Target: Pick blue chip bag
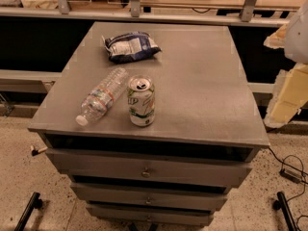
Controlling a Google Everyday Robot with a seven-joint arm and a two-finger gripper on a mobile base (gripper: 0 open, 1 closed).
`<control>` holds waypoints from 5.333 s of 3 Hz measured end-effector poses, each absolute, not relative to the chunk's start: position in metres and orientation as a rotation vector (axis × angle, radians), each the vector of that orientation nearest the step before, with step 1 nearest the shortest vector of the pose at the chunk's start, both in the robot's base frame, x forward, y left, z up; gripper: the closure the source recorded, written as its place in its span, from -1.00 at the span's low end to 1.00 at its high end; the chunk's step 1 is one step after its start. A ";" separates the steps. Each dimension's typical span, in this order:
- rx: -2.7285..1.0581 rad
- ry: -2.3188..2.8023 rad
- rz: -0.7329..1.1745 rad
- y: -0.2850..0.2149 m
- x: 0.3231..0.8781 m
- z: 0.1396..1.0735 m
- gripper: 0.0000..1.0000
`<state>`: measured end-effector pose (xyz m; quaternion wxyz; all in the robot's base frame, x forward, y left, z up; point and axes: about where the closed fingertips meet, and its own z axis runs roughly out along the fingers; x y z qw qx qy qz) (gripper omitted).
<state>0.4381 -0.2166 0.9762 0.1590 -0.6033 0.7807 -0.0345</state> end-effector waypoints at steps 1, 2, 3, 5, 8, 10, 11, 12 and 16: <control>-1.721 2.229 -0.095 -0.215 0.441 0.976 -1.00; -1.683 2.198 -0.039 -0.199 0.482 0.968 -1.00; -1.714 2.073 0.020 -0.147 0.564 0.960 -1.00; -1.824 1.811 0.142 0.010 0.703 0.945 -1.00; -1.808 1.856 0.145 0.006 0.728 0.909 -1.00; -1.633 1.851 0.190 0.010 0.762 0.886 -1.00; -1.517 1.875 0.215 0.021 0.784 0.874 -0.95; -1.460 1.915 0.223 0.023 0.794 0.859 -0.50; -1.378 1.629 0.458 -0.025 0.717 0.937 1.00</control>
Offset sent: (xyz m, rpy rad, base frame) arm 0.0950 0.0367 -0.0195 0.1434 -0.0245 -0.0019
